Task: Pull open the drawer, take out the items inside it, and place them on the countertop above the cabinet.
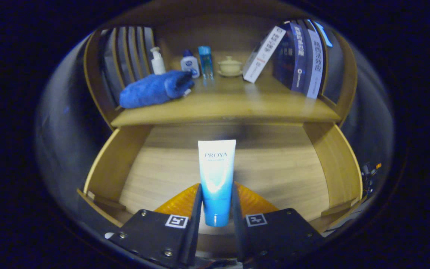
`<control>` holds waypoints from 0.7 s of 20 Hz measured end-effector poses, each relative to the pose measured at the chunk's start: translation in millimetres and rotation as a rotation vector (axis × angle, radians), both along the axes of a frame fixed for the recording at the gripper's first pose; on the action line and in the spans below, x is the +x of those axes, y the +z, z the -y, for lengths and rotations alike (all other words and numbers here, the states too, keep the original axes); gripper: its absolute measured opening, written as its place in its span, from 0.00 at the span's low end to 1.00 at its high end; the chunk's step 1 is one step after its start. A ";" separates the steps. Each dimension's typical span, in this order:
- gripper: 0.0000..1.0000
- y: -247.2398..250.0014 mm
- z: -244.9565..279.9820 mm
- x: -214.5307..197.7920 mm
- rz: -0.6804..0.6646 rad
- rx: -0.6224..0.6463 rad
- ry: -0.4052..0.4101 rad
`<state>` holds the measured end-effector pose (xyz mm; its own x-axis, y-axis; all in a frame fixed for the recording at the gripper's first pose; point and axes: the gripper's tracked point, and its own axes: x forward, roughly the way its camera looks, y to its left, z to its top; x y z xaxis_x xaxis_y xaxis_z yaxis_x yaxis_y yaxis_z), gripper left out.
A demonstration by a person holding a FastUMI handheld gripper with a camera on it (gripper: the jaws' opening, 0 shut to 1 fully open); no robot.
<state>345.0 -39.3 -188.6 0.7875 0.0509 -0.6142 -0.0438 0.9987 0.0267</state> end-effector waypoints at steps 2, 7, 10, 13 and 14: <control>0.42 21.5 -5.2 -3.2 0.098 -0.001 0.030; 0.41 87.0 -17.1 -21.2 0.328 -0.044 0.078; 0.41 104.9 -18.8 -10.0 0.389 -0.049 0.078; 0.41 117.7 -17.0 6.5 0.414 -0.035 0.057; 0.41 121.7 -17.5 14.6 0.418 -0.026 0.054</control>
<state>359.6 -21.9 -66.9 0.9657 0.0878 -0.2445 -0.0979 0.9948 -0.0296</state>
